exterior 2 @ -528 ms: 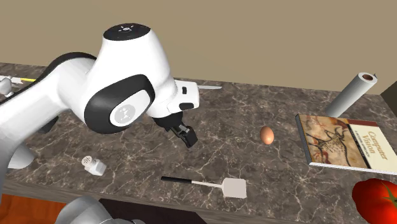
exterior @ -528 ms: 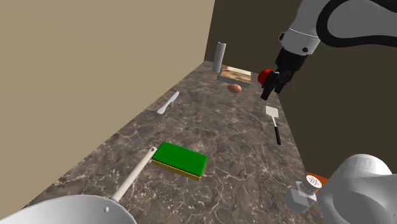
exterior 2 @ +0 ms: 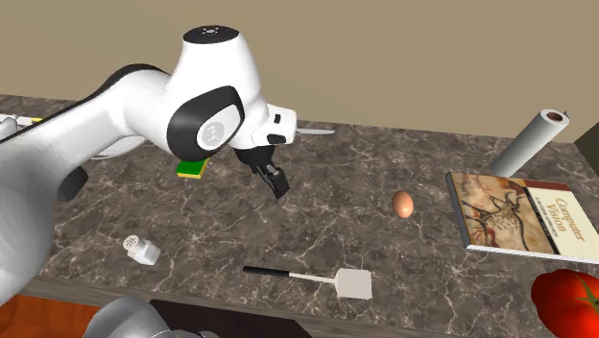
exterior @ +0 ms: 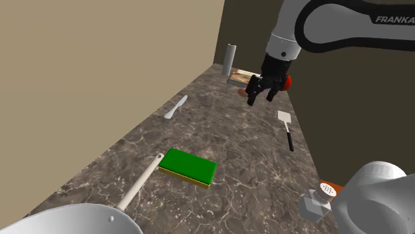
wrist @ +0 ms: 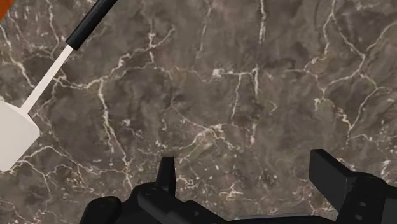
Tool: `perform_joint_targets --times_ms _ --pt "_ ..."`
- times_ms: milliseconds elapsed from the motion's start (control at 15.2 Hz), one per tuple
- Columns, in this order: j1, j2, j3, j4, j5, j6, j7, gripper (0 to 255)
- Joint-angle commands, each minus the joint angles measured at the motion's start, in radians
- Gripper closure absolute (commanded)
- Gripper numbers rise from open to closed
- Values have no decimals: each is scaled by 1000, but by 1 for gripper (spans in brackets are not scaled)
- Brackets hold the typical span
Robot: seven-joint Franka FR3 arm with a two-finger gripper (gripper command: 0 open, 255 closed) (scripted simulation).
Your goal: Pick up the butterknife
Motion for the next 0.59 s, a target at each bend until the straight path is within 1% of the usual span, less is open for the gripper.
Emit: perform_joint_targets --times_ms 0,264,528 --pt "-9 65 37 39 18 21 88 0" --pt "-29 210 102 131 35 64 254 0" --pt "-47 366 156 248 27 94 419 0"
